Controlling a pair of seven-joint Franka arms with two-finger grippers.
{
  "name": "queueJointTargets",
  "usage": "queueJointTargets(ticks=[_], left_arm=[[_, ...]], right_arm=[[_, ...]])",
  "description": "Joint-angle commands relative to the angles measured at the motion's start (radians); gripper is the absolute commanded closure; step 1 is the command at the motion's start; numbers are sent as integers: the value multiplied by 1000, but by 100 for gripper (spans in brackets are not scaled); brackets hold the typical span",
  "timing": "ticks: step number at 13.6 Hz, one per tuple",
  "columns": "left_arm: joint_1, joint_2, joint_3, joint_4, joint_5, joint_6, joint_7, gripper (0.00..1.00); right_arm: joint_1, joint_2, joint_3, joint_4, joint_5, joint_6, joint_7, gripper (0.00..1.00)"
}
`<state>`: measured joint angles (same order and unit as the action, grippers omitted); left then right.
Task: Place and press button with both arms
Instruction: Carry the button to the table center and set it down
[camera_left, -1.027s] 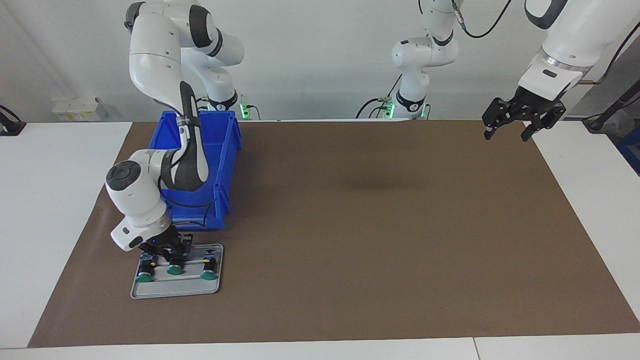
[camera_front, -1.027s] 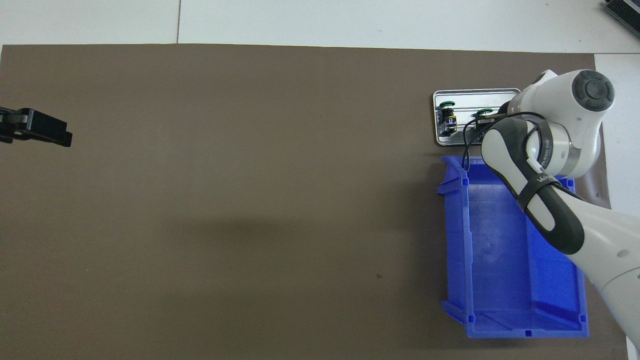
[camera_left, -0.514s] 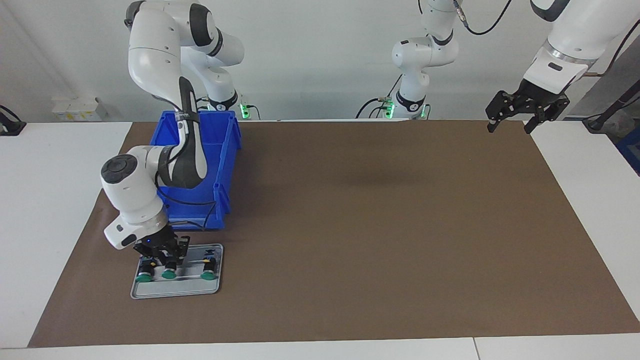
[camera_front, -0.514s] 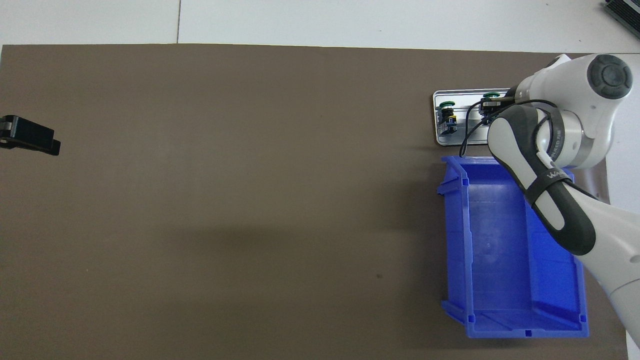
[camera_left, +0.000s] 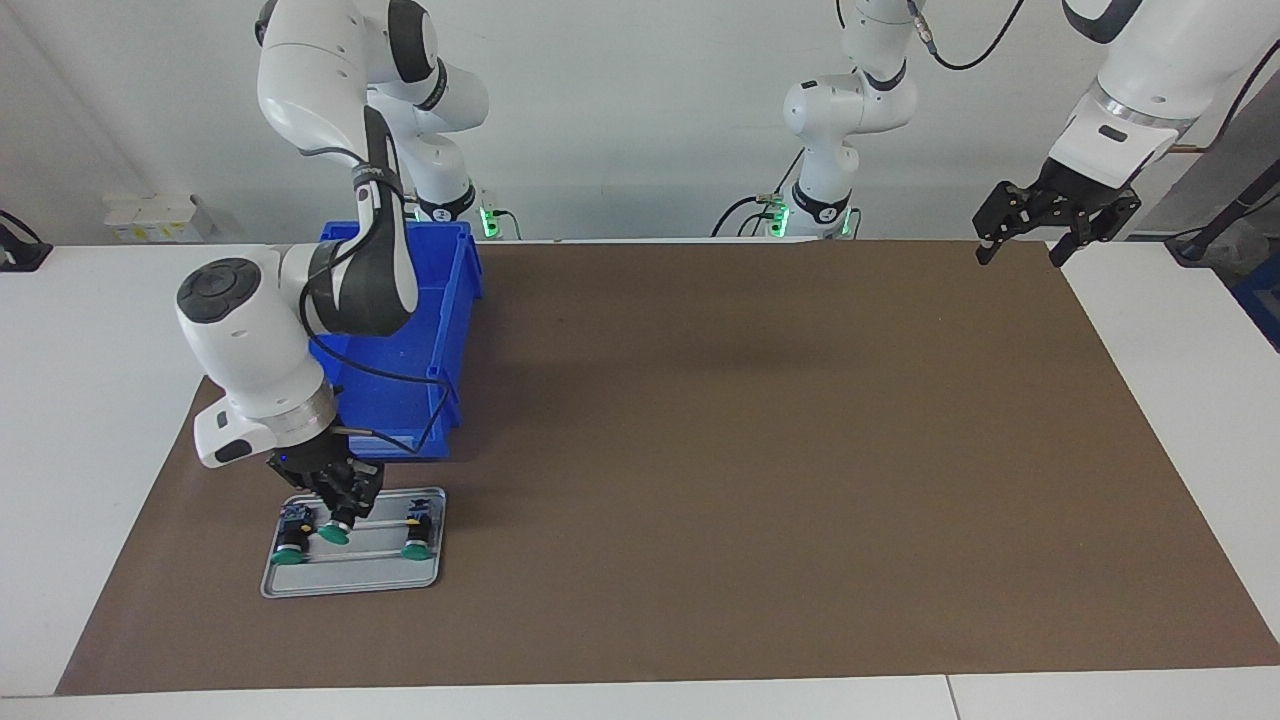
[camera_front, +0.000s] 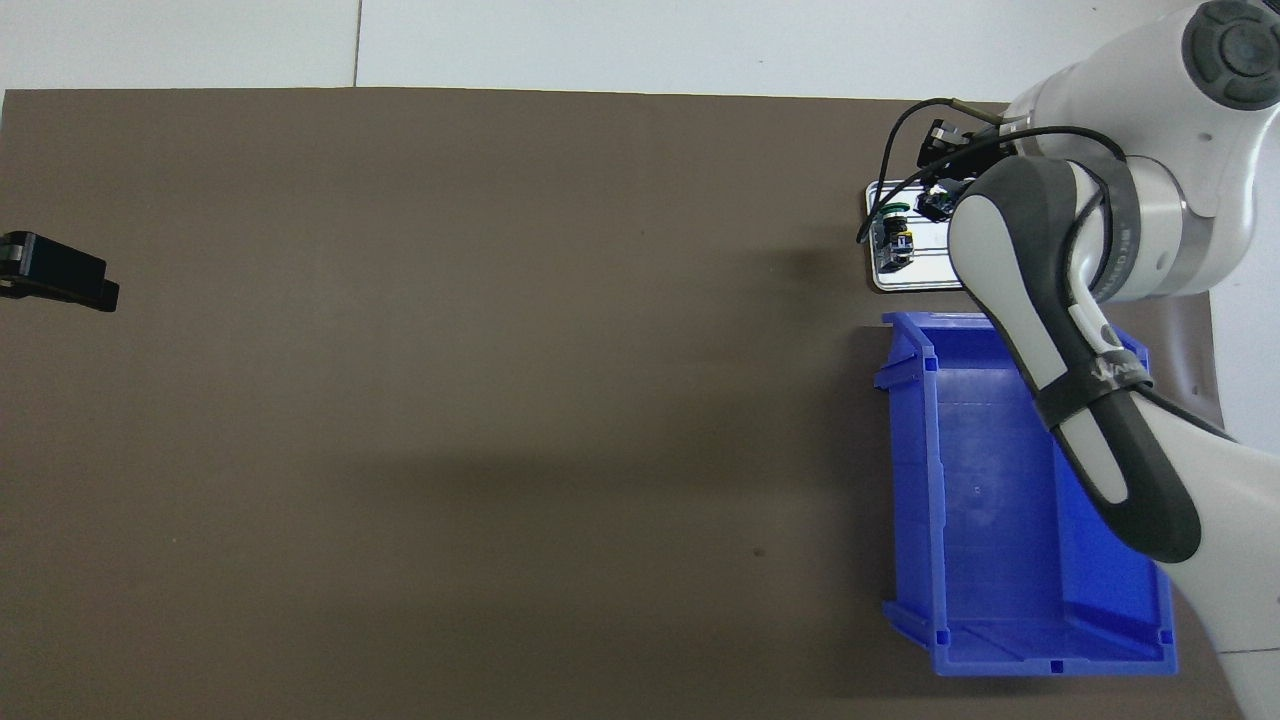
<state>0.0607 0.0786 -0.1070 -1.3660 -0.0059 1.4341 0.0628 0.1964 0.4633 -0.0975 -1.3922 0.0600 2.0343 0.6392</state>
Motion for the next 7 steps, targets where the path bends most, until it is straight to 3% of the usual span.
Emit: queueJointTargets(ticks=[1, 7], left_arm=[[1, -13, 3, -1, -5, -23, -6, 7], [7, -14, 6, -1, -3, -24, -5, 8]], right_arm=[[102, -3, 7, 25, 0, -23, 314, 100], [342, 24, 5, 24, -9, 21, 984, 100]])
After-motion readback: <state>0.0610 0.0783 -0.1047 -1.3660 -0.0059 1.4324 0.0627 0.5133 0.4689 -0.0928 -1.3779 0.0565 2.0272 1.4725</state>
